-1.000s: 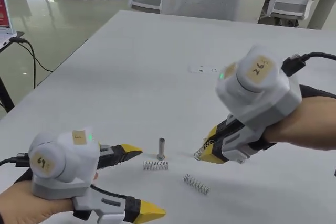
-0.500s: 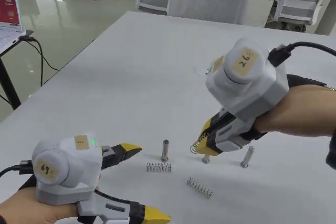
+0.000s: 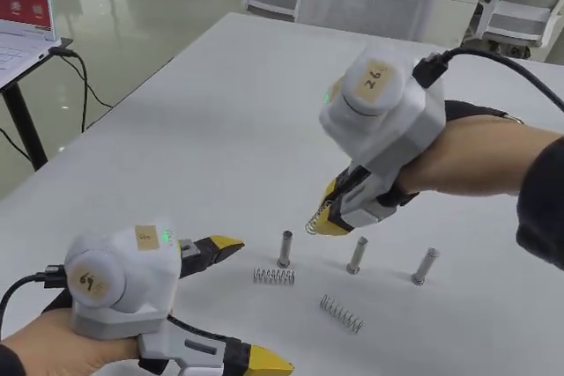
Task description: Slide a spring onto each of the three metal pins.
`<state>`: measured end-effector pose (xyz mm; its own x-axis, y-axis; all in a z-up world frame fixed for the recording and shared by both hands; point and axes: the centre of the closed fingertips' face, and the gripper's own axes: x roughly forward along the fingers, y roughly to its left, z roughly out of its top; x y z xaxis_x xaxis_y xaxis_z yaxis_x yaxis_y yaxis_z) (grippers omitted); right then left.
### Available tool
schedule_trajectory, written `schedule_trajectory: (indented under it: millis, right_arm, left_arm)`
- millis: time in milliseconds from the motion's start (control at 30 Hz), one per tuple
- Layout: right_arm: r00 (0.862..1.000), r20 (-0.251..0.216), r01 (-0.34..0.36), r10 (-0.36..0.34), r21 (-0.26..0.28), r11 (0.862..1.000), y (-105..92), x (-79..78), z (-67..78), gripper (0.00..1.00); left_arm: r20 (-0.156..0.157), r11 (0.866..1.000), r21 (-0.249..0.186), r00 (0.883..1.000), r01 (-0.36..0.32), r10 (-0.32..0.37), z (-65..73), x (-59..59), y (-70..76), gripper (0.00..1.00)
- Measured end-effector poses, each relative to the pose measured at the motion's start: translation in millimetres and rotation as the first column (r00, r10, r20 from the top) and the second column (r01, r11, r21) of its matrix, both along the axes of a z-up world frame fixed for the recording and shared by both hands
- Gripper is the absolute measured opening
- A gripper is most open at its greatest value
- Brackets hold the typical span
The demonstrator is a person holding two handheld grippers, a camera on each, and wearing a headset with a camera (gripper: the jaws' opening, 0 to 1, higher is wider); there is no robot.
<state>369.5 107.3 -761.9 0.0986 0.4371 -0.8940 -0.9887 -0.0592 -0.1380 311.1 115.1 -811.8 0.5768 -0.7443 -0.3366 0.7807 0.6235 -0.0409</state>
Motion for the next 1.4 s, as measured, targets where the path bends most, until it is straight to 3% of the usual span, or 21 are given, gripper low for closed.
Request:
schedule_trajectory:
  millis: [367,700,1033,1400]
  right_arm:
    - [0.999,-0.013,-0.053,0.052,-0.078,0.995,21.0,5.2,-21.9,0.09]
    - [0.998,-0.009,-0.056,0.055,-0.138,0.989,21.3,11.2,-31.5,0.09]
    - [0.998,-0.036,-0.057,0.051,-0.168,0.984,21.8,10.6,-41.6,0.09]
    - [0.996,-0.067,-0.071,0.056,-0.233,0.970,25.8,9.7,-68.4,0.09]
  left_arm:
    - [0.009,1.000,-0.022,1.000,-0.002,0.002,4.0,0.3,-0.7,0.91]
    - [0.027,0.999,-0.039,1.000,-0.005,0.006,9.3,0.3,-0.6,0.88]
    - [0.037,0.999,-0.044,0.999,-0.002,0.003,11.3,-0.4,-0.6,0.87]
    - [0.038,0.999,-0.047,0.999,-0.009,0.011,12.1,0.2,1.0,0.86]
